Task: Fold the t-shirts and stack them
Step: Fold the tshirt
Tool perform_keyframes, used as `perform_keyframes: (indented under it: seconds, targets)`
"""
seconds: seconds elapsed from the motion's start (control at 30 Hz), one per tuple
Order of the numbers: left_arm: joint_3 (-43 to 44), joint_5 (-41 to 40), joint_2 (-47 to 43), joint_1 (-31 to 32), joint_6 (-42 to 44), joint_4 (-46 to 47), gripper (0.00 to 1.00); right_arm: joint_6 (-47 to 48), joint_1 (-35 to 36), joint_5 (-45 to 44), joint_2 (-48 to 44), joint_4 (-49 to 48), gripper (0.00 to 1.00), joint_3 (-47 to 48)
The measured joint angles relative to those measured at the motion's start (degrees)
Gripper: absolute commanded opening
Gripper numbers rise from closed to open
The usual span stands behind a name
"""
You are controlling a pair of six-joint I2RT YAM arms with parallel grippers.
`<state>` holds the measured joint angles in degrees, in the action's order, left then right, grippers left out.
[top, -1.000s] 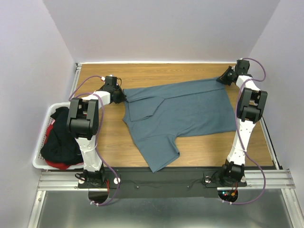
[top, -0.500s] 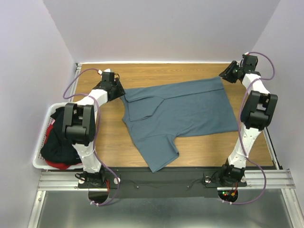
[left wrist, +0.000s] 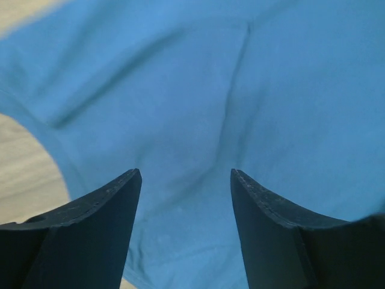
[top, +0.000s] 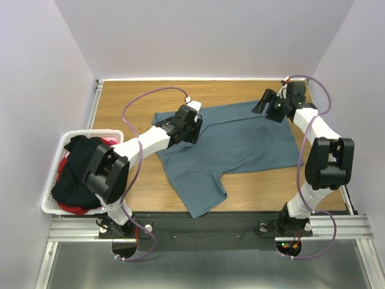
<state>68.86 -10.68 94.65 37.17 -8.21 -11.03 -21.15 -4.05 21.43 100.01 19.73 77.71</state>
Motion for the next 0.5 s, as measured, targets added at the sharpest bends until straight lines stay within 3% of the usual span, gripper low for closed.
perform_keyframes:
  seconds: [0.23,0.5]
  targets:
    - [0.5,-0.5,9.0,1.5,3.0,-4.4,0.58,0.2,2.2,0.0,-5.7,1.7,0.91,-11.4]
    - [5.9,-0.5,14.0,1.5,4.7,-6.4,0.53,0.2,2.1,-0.6,-12.4,2.3,0.91,-16.7]
